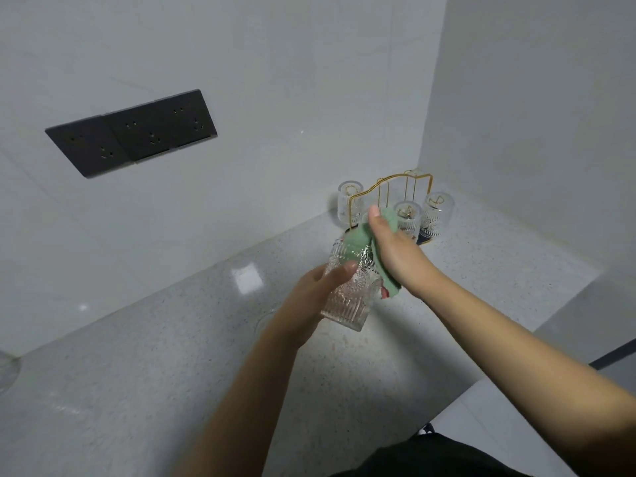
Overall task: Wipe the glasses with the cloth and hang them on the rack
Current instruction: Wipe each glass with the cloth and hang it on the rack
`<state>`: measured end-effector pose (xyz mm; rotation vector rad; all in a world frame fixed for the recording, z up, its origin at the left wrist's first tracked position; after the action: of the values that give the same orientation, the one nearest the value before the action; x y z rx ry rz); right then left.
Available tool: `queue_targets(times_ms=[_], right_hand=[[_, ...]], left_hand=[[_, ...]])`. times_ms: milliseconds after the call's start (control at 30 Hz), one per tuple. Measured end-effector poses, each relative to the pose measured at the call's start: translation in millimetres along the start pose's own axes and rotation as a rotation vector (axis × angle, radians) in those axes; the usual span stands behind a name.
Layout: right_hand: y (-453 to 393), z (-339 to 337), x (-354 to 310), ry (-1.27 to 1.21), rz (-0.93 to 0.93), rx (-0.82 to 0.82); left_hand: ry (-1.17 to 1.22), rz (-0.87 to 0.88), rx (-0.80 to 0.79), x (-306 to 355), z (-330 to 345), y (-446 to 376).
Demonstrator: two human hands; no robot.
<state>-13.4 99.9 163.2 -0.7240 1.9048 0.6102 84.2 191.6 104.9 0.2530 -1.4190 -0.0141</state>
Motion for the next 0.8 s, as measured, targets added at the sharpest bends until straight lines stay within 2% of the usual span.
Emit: queue_targets(times_ms=[67,133,233,333,400,433,533,600,700,800], right_hand=[[7.1,4.6,-2.2,0.087,-0.028,-0.067],[12.8,9.6,-1.9,0.024,-0.038,-0.212],[17.2,18.1,-0.3,-0.082,-0.035,-0.527],[22.5,32.1,3.1,-0.056,-0.047,-0.858],[22.5,37.7,6.2,-0.058,-0.047,-0.943],[20.2,38.9,8.3,-0.083,-0.052,-0.940],[13.5,39.6,15.2,-0.232,-0.051,-0.889],[7.0,36.8,20.9,-0.398,0.013,-0.782],[-3.0,32.2,28.2,-0.675,0.133,-0.633],[-6.3,36.7,27.9,-0.848,0.199,-0.584]], left_hand=[[-0.003,-0.035,-0.020,3.4,-6.2,-1.1],[-0.014,-0.062,-0.085,6.0,-10.6,-2.2],[0.061,-0.131,-0.275,5.8,-2.3,-2.7],[0.080,-0.146,-0.481,11.1,17.1,3.2],[0.173,-0.193,-0.660,14.2,27.9,6.5],[0.186,-0.214,-0.690,13.4,27.7,5.2],[0.088,-0.161,-0.576,9.5,11.1,-1.3],[0.075,-0.098,-0.448,4.3,-4.2,-6.6],[0.004,0.012,-0.079,-0.1,-18.1,-6.4],[-0.028,0.184,0.217,-5.8,-15.8,-1.9]])
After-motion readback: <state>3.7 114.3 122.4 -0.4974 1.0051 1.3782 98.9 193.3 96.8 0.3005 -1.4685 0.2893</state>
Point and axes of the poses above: each hand's wrist, its own y-axis away from the middle knuckle, its own z-axis out of the palm, x = y × z, the point moved 6 cm from there along -y, towards the middle knuckle, and after that the axes turned 6 degrees about -x, right-handed, at the moved point
